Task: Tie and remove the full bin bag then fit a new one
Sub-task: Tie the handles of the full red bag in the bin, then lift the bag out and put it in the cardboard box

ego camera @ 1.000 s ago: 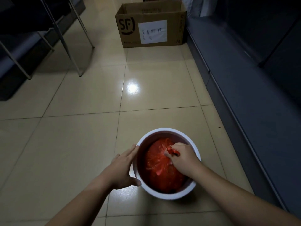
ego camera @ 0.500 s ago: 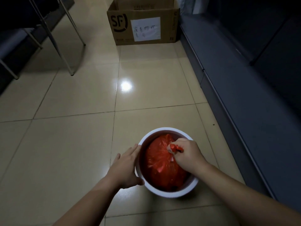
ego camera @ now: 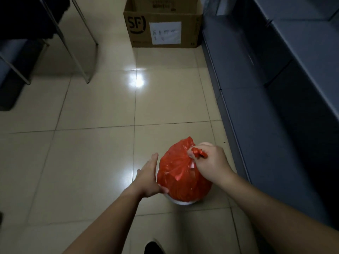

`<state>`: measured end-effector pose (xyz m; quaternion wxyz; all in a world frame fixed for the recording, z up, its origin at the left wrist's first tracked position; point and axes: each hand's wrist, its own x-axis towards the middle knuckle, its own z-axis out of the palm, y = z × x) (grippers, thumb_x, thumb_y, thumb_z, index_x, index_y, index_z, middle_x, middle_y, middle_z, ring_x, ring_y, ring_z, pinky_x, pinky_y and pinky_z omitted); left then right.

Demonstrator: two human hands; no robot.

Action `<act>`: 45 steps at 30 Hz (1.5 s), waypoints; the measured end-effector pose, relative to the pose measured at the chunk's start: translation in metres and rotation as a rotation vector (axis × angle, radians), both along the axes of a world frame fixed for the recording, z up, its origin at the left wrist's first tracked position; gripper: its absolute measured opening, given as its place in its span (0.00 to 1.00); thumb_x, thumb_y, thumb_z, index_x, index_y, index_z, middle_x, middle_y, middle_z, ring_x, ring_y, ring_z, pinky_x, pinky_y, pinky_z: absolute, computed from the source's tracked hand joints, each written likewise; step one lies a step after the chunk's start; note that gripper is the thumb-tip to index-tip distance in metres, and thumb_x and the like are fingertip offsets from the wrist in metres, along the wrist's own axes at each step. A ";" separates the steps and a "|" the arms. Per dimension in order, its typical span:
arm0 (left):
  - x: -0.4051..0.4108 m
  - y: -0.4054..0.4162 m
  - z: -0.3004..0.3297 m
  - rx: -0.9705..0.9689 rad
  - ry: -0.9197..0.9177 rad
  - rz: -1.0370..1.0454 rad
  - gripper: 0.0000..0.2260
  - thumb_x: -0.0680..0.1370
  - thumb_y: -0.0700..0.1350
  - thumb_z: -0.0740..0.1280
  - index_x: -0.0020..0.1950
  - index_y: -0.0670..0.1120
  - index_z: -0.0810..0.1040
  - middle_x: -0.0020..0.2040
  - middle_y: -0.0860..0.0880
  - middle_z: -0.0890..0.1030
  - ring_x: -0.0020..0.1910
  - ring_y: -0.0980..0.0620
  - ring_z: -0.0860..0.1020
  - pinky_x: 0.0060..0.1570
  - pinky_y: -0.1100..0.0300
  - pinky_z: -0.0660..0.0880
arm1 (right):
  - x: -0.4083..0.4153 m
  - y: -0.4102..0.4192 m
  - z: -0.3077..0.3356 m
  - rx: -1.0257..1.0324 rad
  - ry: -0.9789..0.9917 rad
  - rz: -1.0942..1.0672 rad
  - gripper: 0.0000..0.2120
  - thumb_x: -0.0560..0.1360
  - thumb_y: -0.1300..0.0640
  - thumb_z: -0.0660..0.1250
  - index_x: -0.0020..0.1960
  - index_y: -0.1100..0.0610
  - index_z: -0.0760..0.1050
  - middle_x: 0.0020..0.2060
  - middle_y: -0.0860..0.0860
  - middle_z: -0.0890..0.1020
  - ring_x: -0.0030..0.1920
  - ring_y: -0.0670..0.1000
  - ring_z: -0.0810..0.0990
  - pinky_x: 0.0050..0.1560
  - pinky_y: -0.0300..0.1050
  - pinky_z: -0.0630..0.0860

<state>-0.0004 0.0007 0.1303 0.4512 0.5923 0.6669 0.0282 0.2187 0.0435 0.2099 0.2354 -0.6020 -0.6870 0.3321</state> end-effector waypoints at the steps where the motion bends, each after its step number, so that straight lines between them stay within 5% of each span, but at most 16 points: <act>1: -0.002 -0.002 0.026 0.003 -0.035 0.017 0.65 0.58 0.57 0.83 0.81 0.52 0.40 0.83 0.52 0.49 0.81 0.47 0.50 0.77 0.38 0.46 | -0.002 0.000 0.027 0.001 0.011 0.001 0.09 0.71 0.64 0.72 0.36 0.52 0.84 0.33 0.43 0.79 0.37 0.38 0.78 0.39 0.23 0.67; 4: -0.004 -0.009 0.117 -0.007 -0.154 0.083 0.66 0.56 0.56 0.84 0.81 0.55 0.41 0.82 0.53 0.50 0.81 0.47 0.52 0.78 0.46 0.55 | -0.008 0.000 0.110 0.018 0.055 0.016 0.09 0.71 0.63 0.73 0.35 0.52 0.84 0.32 0.40 0.77 0.37 0.34 0.78 0.37 0.23 0.67; 6: -0.005 -0.012 0.181 -0.007 -0.226 0.125 0.64 0.58 0.49 0.85 0.82 0.53 0.43 0.80 0.56 0.56 0.77 0.54 0.57 0.73 0.62 0.60 | -0.014 0.001 0.170 0.023 0.067 0.031 0.10 0.71 0.62 0.73 0.34 0.50 0.83 0.31 0.40 0.76 0.37 0.32 0.77 0.37 0.22 0.66; 8: -0.006 -0.016 0.250 0.009 -0.303 0.144 0.58 0.62 0.40 0.84 0.80 0.52 0.49 0.69 0.64 0.63 0.67 0.63 0.64 0.56 0.83 0.62 | -0.018 0.003 0.230 0.042 0.085 0.031 0.18 0.71 0.63 0.74 0.29 0.44 0.76 0.30 0.40 0.75 0.35 0.31 0.77 0.35 0.21 0.65; 10: -0.004 -0.016 0.316 0.036 -0.312 0.171 0.50 0.64 0.33 0.81 0.72 0.58 0.53 0.57 0.70 0.64 0.53 0.73 0.68 0.43 0.87 0.63 | -0.022 0.005 0.289 0.062 0.099 0.037 0.23 0.72 0.61 0.74 0.25 0.41 0.71 0.29 0.42 0.76 0.33 0.35 0.77 0.34 0.23 0.66; 13: -0.013 -0.016 0.379 0.078 -0.328 0.186 0.50 0.64 0.34 0.82 0.73 0.58 0.54 0.64 0.66 0.66 0.58 0.71 0.68 0.46 0.85 0.66 | -0.029 0.013 0.362 0.066 0.105 0.067 0.21 0.73 0.57 0.73 0.26 0.42 0.72 0.32 0.47 0.79 0.35 0.45 0.79 0.35 0.32 0.70; 16: -0.025 -0.009 0.425 0.109 -0.318 0.198 0.62 0.61 0.42 0.85 0.82 0.51 0.45 0.79 0.51 0.59 0.73 0.54 0.62 0.67 0.65 0.66 | -0.041 0.026 0.416 0.086 0.119 0.060 0.20 0.73 0.57 0.73 0.25 0.45 0.73 0.28 0.43 0.78 0.32 0.44 0.78 0.34 0.36 0.71; 20: -0.044 0.011 0.450 0.151 -0.352 0.192 0.65 0.58 0.47 0.86 0.82 0.54 0.44 0.80 0.51 0.57 0.77 0.49 0.61 0.73 0.52 0.64 | -0.066 0.047 0.452 0.076 0.111 0.066 0.18 0.73 0.53 0.73 0.28 0.59 0.75 0.28 0.54 0.79 0.29 0.48 0.76 0.29 0.38 0.69; 22: -0.059 0.025 0.453 0.156 -0.383 0.173 0.63 0.59 0.47 0.86 0.82 0.55 0.46 0.78 0.54 0.60 0.74 0.55 0.64 0.70 0.55 0.69 | -0.081 0.061 0.459 0.077 0.102 0.080 0.19 0.73 0.52 0.72 0.28 0.60 0.74 0.28 0.55 0.79 0.29 0.48 0.76 0.31 0.40 0.70; 24: -0.075 0.041 0.460 0.159 -0.466 0.134 0.54 0.64 0.40 0.83 0.79 0.56 0.51 0.68 0.63 0.66 0.62 0.71 0.71 0.56 0.71 0.74 | -0.096 0.076 0.464 0.071 0.092 0.083 0.19 0.74 0.50 0.71 0.29 0.59 0.74 0.29 0.54 0.81 0.31 0.49 0.79 0.35 0.44 0.76; 26: -0.091 0.060 0.465 0.149 -0.530 0.103 0.48 0.66 0.35 0.81 0.71 0.62 0.54 0.60 0.67 0.66 0.50 0.79 0.73 0.44 0.76 0.75 | -0.110 0.093 0.468 0.060 0.090 0.069 0.19 0.74 0.49 0.71 0.32 0.61 0.76 0.30 0.54 0.82 0.33 0.51 0.81 0.40 0.49 0.80; 31: -0.131 0.122 0.475 0.148 -0.540 0.007 0.46 0.65 0.36 0.82 0.68 0.67 0.58 0.61 0.64 0.71 0.53 0.74 0.76 0.46 0.73 0.77 | -0.141 0.132 0.474 0.041 0.113 -0.013 0.19 0.74 0.49 0.71 0.31 0.62 0.76 0.29 0.54 0.82 0.32 0.51 0.82 0.42 0.51 0.81; 35: -0.152 0.182 0.482 0.145 -0.540 -0.031 0.44 0.64 0.38 0.83 0.63 0.72 0.61 0.63 0.61 0.73 0.61 0.60 0.76 0.53 0.66 0.77 | -0.162 0.177 0.479 0.019 0.103 -0.043 0.18 0.75 0.50 0.70 0.35 0.64 0.78 0.30 0.55 0.83 0.33 0.52 0.83 0.43 0.50 0.80; 40: -0.169 0.262 0.476 0.130 -0.474 -0.068 0.52 0.59 0.53 0.85 0.74 0.68 0.58 0.70 0.54 0.71 0.67 0.53 0.74 0.65 0.46 0.76 | -0.179 0.248 0.482 0.022 0.076 -0.065 0.17 0.75 0.51 0.71 0.34 0.63 0.78 0.31 0.55 0.83 0.34 0.52 0.82 0.40 0.48 0.78; 45: -0.174 0.363 0.481 0.087 -0.465 -0.172 0.49 0.62 0.49 0.84 0.73 0.68 0.57 0.68 0.57 0.72 0.67 0.54 0.75 0.67 0.47 0.75 | -0.189 0.341 0.487 0.001 0.052 -0.070 0.15 0.74 0.52 0.72 0.33 0.59 0.78 0.30 0.53 0.83 0.33 0.49 0.82 0.37 0.43 0.77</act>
